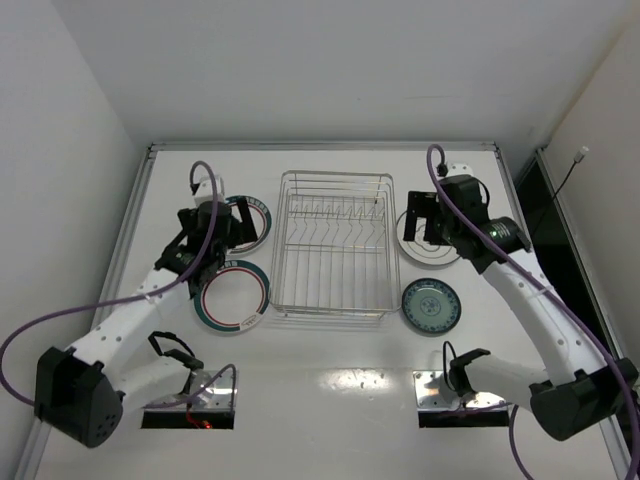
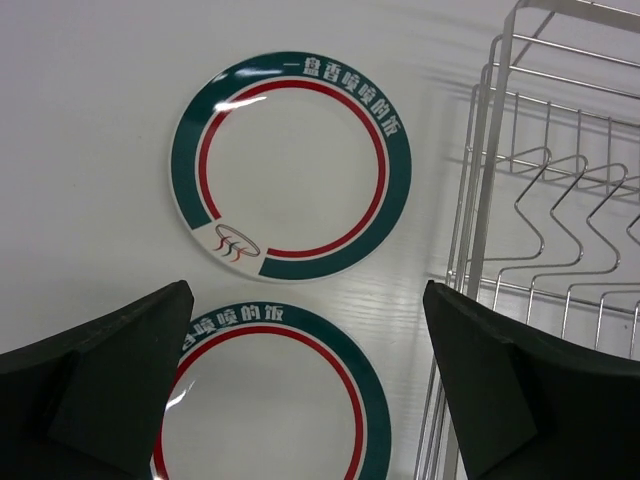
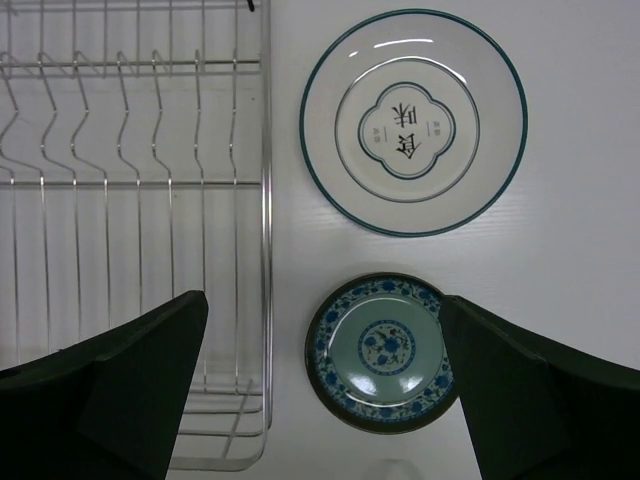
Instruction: Load the plates into the dish rack
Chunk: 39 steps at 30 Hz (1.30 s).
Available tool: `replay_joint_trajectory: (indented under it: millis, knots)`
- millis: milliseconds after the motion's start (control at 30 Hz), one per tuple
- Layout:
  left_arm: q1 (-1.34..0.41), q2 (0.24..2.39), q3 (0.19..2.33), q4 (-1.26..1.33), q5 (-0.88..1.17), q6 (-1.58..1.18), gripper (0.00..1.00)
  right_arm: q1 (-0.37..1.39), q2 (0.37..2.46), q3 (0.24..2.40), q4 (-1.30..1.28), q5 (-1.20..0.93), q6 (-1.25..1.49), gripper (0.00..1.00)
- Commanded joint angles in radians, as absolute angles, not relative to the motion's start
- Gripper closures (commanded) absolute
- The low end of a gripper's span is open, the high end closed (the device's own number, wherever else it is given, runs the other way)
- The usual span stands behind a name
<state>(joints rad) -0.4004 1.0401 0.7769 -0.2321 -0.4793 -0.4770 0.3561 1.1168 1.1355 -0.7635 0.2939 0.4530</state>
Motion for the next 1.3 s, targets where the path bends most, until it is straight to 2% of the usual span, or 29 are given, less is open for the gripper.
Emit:
replay_joint_trajectory:
  millis: [0, 167, 300, 333, 400, 467, 567, 733, 900, 1167, 1267]
  knots:
    - [-0.387, 1.140, 0.938, -0.406, -0.440, -0.512, 0.00, 0.353, 1.138, 1.146, -0.746, 0.370, 0.466, 0.01]
    - [-0.387, 1.129, 1.003, -0.511, -0.375, -0.566, 0.00, 0.344, 1.112, 1.088, -0.713, 0.370, 0.451, 0.01]
    - [-0.387, 1.189, 1.049, -0.554, -0.134, -0.655, 0.00, 0.304, 1.094, 1.068, -0.723, 0.433, 0.502, 0.01]
    - [-0.387, 1.189, 1.026, -0.545, -0.099, -0.691, 0.00, 0.289, 1.094, 1.068, -0.723, 0.419, 0.502, 0.07]
    - [-0.377, 1.189, 0.997, -0.515, -0.048, -0.793, 0.00, 0.232, 1.137, 1.078, -0.750, 0.404, 0.549, 0.12]
    - [-0.368, 1.189, 1.018, -0.537, -0.011, -0.819, 0.00, 0.113, 1.187, 1.092, -0.779, 0.311, 0.575, 0.10]
    - [-0.368, 1.248, 1.159, -0.601, -0.021, -0.779, 0.00, -0.079, 1.247, 1.106, -0.741, 0.131, 0.563, 0.05]
    - [-0.379, 1.310, 1.305, -0.730, -0.175, -0.726, 0.00, -0.185, 1.431, 1.158, -0.712, 0.032, 0.552, 0.05]
    - [-0.379, 1.331, 1.336, -0.749, -0.176, -0.726, 0.00, -0.377, 1.610, 1.106, -0.595, -0.214, 0.552, 0.15]
    - [-0.379, 1.364, 1.325, -0.718, -0.167, -0.715, 0.00, -0.451, 1.828, 1.160, -0.534, -0.371, 0.485, 0.15]
    - [-0.379, 1.376, 1.325, -0.709, -0.167, -0.715, 0.00, -0.451, 1.926, 1.184, -0.496, -0.498, 0.476, 0.21]
